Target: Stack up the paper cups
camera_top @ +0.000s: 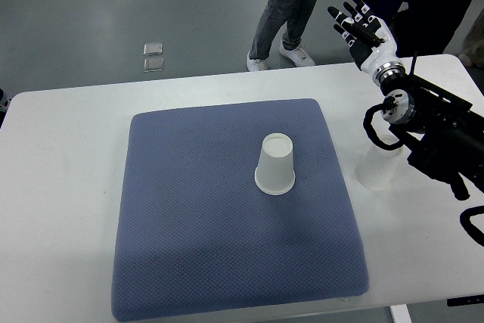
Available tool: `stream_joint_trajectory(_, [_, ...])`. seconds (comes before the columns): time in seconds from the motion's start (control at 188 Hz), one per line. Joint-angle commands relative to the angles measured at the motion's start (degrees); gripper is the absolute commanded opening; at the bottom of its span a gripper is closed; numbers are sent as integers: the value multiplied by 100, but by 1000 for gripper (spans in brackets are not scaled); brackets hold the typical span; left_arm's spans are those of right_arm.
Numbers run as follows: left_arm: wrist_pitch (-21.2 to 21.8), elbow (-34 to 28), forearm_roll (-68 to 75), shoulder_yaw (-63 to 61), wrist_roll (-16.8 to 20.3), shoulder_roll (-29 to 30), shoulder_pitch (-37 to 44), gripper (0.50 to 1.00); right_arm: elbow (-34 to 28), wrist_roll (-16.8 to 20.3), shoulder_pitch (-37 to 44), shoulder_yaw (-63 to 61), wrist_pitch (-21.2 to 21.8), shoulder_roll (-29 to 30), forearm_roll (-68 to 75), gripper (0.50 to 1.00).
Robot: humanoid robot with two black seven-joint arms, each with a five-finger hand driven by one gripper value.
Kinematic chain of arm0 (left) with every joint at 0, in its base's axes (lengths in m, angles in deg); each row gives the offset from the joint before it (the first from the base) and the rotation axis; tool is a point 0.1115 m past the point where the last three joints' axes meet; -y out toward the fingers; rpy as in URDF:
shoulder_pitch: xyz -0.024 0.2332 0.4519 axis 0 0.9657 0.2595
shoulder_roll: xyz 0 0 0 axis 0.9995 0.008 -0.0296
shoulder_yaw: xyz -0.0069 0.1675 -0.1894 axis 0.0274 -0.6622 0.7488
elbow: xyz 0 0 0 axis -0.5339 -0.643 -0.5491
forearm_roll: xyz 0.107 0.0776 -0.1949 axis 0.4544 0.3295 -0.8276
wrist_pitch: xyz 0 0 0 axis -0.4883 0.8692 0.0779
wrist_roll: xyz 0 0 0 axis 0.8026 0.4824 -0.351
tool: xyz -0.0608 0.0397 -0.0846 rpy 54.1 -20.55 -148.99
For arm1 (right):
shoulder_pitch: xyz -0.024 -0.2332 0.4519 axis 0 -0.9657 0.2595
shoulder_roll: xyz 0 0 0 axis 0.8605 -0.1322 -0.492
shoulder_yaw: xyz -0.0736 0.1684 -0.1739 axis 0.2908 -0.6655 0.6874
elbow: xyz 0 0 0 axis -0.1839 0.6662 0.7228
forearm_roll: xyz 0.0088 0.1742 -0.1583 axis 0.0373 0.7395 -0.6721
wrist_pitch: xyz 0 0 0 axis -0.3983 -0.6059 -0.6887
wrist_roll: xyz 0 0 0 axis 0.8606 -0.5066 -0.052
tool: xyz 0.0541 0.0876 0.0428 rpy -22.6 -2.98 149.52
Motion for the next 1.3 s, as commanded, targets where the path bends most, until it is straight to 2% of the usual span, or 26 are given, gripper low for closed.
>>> stream_joint_trajectory(0.0, [0,4,-2,0,-1,0,0,1000,2,-1,54,7,-68,13,-18,913])
stream_joint_trajectory(0.271, [0,-5,-2,0,-1,0,9,1000,-33,-1,133,-2,-112,-31,-9,913])
stream_joint_trajectory(0.553, [0,-5,-2,0,-1,0,35,1000,-394,-1,265,16,-261,-242,-9,913])
stream_joint_trajectory(0.692, [0,-5,-2,0,-1,0,44,1000,-570,7,370,147,-182,-523,-281,913])
stream_joint_trajectory(0.846, [0,-5,-2,0,-1,0,35,1000,-1150,25,379,517,-103,-1262,-1521,913])
stream_joint_trajectory(1.032, [0,-5,-2,0,-1,0,35,1000,-1976,157,397,1141,451,-2413,-2443,913])
stream_joint_trajectory(1.118, [0,-5,-2,0,-1,0,35,1000,-2406,166,546,1386,855,-3054,-3058,913])
stream_joint_trajectory(1.293, [0,-5,-2,0,-1,0,35,1000,-3127,166,748,1694,1628,-3942,-4429,913])
